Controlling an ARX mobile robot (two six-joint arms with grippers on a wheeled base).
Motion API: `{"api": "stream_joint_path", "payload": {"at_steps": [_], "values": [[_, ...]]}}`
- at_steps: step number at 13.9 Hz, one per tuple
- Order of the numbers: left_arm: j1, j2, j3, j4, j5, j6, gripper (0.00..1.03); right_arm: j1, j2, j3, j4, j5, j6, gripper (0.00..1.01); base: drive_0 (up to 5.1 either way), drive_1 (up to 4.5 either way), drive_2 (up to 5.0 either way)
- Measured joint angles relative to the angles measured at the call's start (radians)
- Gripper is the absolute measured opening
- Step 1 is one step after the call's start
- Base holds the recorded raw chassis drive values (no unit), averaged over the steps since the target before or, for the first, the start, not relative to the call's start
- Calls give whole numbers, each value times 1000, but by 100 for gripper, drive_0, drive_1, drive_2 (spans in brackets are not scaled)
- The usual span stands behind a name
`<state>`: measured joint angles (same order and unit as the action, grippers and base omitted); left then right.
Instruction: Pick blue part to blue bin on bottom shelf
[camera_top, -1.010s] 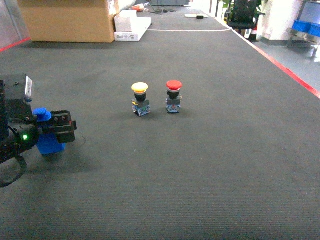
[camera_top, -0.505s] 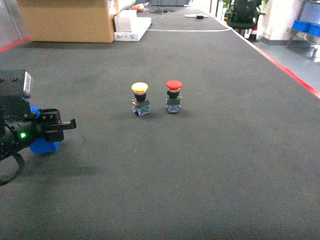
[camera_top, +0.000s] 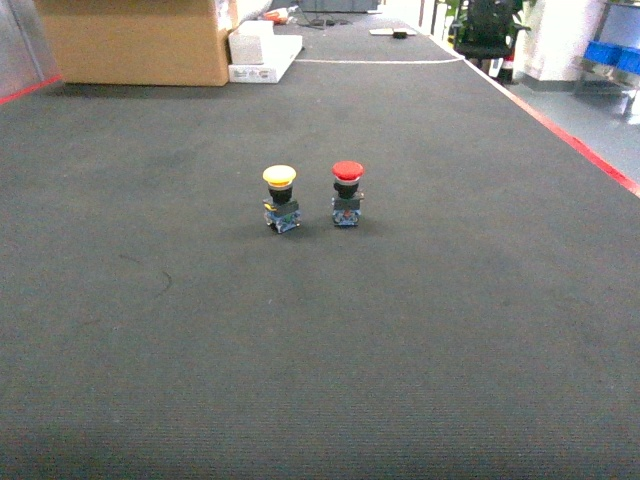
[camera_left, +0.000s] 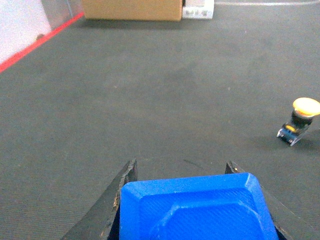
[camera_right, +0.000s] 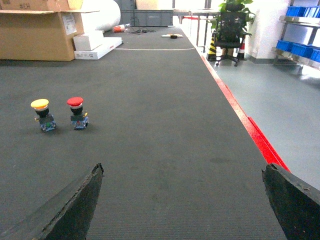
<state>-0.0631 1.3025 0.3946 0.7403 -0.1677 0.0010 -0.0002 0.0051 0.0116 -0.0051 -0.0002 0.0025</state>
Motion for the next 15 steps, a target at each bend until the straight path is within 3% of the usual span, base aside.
{"api": "stream_joint_path", "payload": {"at_steps": [2,6,8,11,15], "values": [[-56,-312,-66,-200,-47,-5,44,0,0,0,0,0,0,98,0,0,0],[-119,-764,-115,-557,-172,-56,44,0,0,0,0,0,0,98,0,0,0],[-158,-913,-115,-682,-204,-72,44,0,0,0,0,0,0,98,0,0,0],[-161,-977,-115,-753,-214,-72,44,0,0,0,0,0,0,98,0,0,0],[-144,-977,-123,-740,-225,-50,44,0,0,0,0,0,0,98,0,0,0]]}}
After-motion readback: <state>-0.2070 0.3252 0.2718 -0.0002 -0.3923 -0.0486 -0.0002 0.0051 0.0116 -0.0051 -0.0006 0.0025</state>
